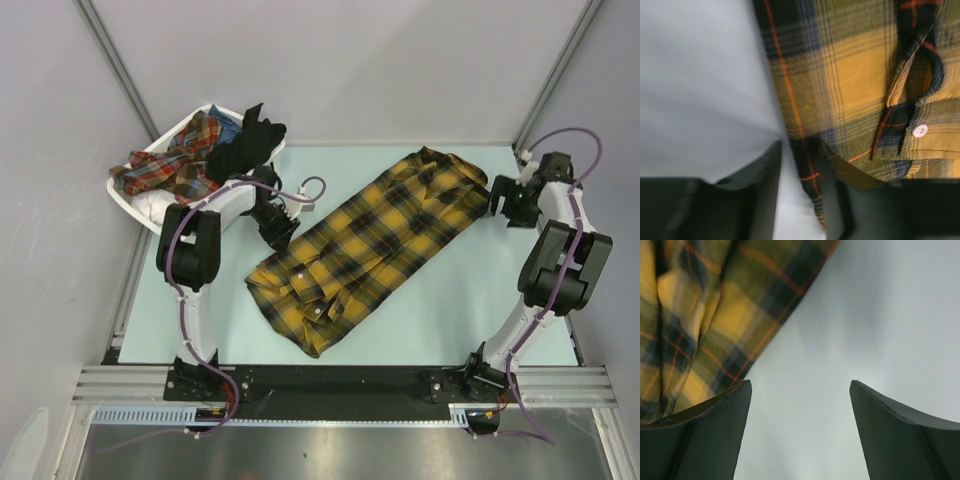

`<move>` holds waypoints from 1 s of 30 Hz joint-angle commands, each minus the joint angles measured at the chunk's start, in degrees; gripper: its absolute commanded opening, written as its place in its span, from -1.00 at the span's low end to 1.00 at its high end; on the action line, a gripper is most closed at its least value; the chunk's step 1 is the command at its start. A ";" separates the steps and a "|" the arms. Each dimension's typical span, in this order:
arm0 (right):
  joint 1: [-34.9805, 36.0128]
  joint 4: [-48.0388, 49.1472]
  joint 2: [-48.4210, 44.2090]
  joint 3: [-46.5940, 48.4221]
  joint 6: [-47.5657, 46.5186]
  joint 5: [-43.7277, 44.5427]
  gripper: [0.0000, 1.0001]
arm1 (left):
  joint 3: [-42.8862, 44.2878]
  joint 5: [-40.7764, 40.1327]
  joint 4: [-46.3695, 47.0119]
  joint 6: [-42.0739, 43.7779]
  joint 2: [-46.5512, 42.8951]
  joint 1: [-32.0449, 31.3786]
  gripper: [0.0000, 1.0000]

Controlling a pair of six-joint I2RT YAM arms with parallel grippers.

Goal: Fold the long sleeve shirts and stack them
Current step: Fold the shirt

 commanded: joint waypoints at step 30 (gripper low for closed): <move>13.91 3.67 27.03 16.26 6.28 -15.93 -0.71 | -19.21 15.62 -0.77 -9.11 -15.57 2.36 -0.22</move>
